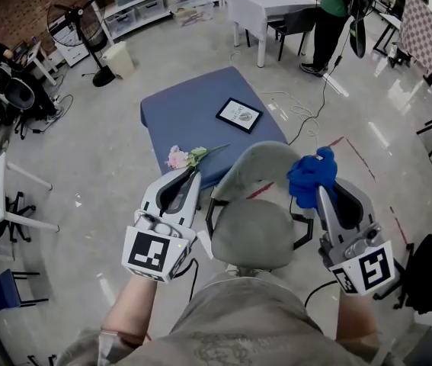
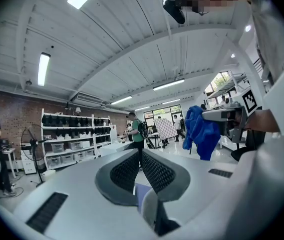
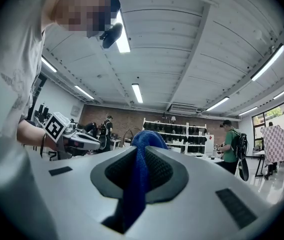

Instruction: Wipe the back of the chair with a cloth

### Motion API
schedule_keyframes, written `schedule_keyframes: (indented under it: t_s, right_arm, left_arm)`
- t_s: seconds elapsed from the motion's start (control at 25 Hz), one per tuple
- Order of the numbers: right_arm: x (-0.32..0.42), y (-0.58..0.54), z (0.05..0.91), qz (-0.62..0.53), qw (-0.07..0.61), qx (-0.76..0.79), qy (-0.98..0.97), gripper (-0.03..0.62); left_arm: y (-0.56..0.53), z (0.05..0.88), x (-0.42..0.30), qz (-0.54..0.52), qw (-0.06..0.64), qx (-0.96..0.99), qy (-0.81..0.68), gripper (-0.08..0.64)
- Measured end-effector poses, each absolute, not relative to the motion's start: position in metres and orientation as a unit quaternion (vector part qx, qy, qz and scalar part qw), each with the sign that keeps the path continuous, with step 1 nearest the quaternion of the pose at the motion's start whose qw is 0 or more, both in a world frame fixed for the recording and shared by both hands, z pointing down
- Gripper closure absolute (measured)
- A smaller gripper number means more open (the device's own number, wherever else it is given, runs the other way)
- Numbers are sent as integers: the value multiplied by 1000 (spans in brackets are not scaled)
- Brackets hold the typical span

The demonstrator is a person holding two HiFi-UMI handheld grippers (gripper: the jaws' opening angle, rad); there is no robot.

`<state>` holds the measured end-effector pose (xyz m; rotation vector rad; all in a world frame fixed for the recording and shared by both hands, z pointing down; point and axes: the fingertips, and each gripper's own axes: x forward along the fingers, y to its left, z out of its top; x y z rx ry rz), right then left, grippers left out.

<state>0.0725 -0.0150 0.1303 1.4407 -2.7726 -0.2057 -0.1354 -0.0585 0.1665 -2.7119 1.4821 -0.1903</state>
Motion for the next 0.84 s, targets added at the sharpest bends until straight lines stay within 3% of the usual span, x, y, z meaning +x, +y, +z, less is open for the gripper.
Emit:
schedule_keyframes:
  t_s: [0.84]
  right_arm:
    - [74,-20,124,-82,11,466,-881,531]
  left_arm:
    - [-62,162,-128,-57,32,-882,466,523]
